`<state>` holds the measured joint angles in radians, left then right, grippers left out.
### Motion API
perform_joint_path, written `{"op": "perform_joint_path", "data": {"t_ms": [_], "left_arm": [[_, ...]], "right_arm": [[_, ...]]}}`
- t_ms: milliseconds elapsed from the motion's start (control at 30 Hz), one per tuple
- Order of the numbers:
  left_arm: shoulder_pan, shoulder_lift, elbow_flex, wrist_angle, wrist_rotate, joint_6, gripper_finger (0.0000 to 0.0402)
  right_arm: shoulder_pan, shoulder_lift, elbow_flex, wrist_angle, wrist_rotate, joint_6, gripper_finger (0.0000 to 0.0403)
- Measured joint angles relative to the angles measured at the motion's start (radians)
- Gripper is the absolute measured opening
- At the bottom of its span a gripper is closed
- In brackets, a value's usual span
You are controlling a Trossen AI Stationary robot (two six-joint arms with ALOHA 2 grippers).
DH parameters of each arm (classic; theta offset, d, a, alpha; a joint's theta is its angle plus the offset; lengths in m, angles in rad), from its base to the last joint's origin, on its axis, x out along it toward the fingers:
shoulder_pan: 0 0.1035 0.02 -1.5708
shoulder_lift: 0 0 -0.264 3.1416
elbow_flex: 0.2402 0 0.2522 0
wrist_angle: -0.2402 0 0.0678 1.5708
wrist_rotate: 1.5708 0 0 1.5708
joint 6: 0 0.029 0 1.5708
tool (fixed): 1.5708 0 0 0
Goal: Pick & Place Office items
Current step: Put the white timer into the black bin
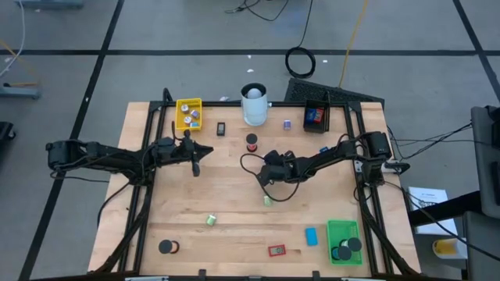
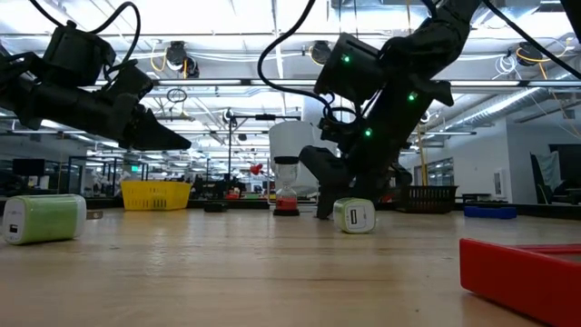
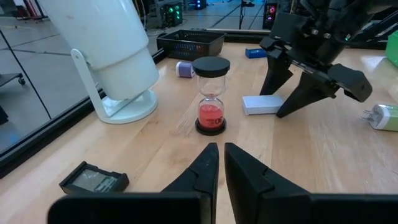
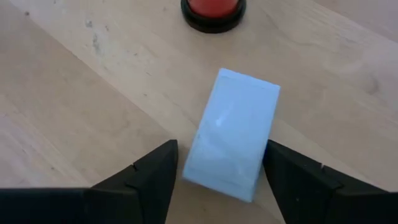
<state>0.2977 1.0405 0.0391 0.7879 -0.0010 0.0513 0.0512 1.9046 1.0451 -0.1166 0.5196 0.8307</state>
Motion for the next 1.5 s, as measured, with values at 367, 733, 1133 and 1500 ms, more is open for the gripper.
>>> {"op": "perform_joint_path", "data": {"t_ms": [367,733,1133,1500], "left_arm": [[0.000,0.000,0.000,0.000,0.000,0.000,0.0035],[0.000,0.000,0.000,-0.004,-0.001,0.004,0.0035],[0.000,0.000,0.000,-0.003,-0.001,0.013,0.0035],[0.000,0.000,0.000,-0.002,-0.001,0.019,0.0035]], "right_arm": [[-0.009,0.000,-0.008,-0.001,0.028,-0.039,0.0157],[-0.017,-0.162,-0.010,-0.194,0.086,-0.052,0.0170],[-0.438,-0.395,-0.010,-0.532,0.036,-0.021,0.0168],[-0.617,-0.381,-0.023,-0.563,-0.029,-0.047,0.0168]]}}
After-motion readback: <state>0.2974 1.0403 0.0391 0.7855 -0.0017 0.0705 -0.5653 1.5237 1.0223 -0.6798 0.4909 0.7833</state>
